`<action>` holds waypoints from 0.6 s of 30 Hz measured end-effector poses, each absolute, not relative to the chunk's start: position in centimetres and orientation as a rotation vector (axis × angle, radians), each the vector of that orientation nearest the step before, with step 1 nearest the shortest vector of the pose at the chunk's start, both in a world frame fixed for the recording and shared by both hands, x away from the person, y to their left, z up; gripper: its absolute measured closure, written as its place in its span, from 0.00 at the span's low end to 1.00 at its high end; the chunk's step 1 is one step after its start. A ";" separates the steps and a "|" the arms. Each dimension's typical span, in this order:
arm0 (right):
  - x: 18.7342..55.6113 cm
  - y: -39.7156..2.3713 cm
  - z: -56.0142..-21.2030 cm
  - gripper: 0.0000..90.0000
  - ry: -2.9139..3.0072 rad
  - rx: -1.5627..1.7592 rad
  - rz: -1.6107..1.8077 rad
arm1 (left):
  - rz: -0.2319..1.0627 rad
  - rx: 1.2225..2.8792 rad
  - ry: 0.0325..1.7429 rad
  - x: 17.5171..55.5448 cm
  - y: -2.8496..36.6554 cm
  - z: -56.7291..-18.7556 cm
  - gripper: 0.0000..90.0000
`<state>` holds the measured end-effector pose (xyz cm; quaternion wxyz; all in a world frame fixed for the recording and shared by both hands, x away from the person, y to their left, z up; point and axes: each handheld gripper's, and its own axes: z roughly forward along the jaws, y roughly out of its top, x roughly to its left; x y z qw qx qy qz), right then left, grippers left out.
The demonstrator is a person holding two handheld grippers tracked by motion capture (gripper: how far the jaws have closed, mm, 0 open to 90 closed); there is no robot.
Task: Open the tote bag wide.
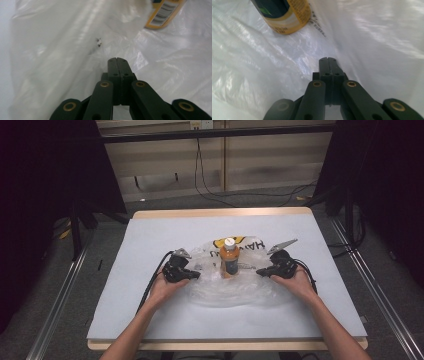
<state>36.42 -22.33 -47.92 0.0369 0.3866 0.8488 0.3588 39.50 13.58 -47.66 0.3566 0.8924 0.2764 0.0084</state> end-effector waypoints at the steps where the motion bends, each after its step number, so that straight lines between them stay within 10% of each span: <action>1: 36.4 -22.1 -47.9 1.00 2.604 1.180 1.099 | 0.029 2.304 0.707 39.4 13.2 -47.7 1.00; 18: 35.3 -22.1 -45.9 1.00 2.401 1.136 1.309 | 0.088 2.086 0.620 37.2 14.5 -45.2 1.00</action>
